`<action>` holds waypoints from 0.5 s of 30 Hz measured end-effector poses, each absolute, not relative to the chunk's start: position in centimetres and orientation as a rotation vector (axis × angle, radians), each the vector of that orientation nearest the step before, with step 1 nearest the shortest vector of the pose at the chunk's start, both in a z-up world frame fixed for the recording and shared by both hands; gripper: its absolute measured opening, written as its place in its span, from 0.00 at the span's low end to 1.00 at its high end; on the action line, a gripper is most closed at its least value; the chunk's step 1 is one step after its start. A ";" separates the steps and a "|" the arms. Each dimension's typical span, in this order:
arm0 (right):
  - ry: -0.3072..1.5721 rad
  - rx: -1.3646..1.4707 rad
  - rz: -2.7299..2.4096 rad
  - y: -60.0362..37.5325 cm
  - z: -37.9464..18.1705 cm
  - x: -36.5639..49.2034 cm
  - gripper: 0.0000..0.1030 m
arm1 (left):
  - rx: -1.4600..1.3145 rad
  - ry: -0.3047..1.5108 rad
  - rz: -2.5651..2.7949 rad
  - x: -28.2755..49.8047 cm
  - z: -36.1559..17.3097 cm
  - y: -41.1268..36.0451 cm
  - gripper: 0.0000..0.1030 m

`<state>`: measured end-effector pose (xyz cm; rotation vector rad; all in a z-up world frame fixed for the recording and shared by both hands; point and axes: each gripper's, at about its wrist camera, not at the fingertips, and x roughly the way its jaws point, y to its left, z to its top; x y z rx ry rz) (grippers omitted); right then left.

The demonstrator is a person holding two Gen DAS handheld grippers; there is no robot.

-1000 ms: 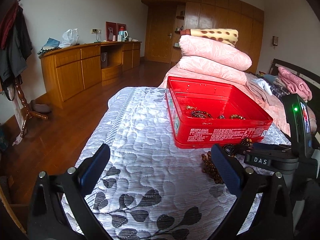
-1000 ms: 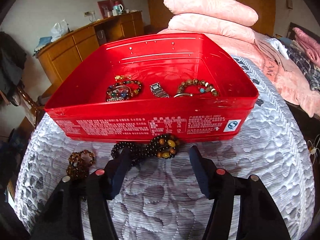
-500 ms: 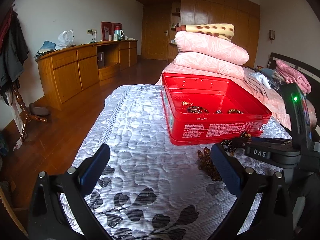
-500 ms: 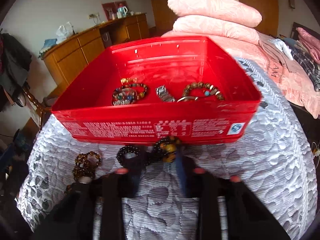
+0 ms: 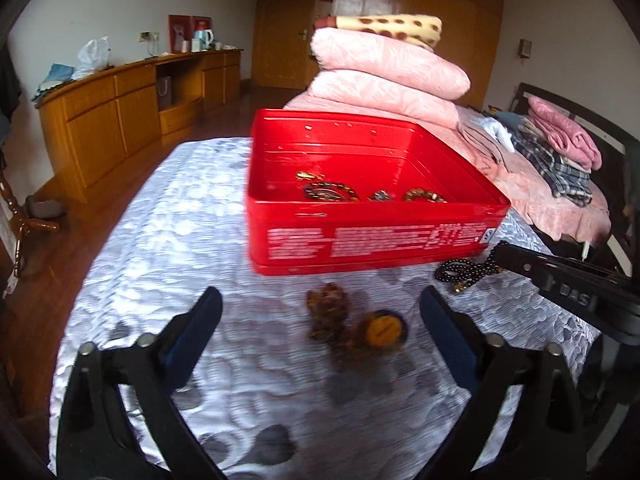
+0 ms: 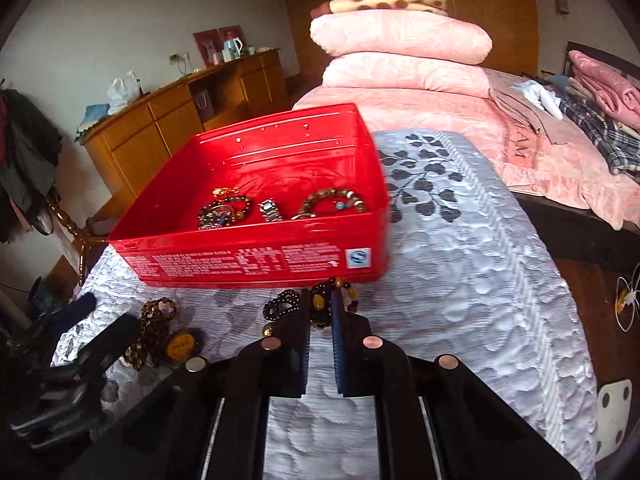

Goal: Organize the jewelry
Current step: 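Grasp the brown bead necklace with the left tool while the right tool grasps the black bead bracelet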

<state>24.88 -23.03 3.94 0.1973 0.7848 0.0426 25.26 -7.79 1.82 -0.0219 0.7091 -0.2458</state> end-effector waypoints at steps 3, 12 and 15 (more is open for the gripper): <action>0.789 0.211 0.043 -24.0 3.6 24.6 0.09 | -0.042 0.778 -0.271 26.5 0.9 -8.8 0.60; 0.805 0.238 0.066 -24.7 2.3 24.9 0.09 | -0.073 0.857 -0.266 27.8 -0.5 -9.9 0.66; 0.806 0.243 0.072 -24.7 2.2 25.0 0.09 | -0.061 0.893 -0.253 28.1 -1.2 -10.4 0.60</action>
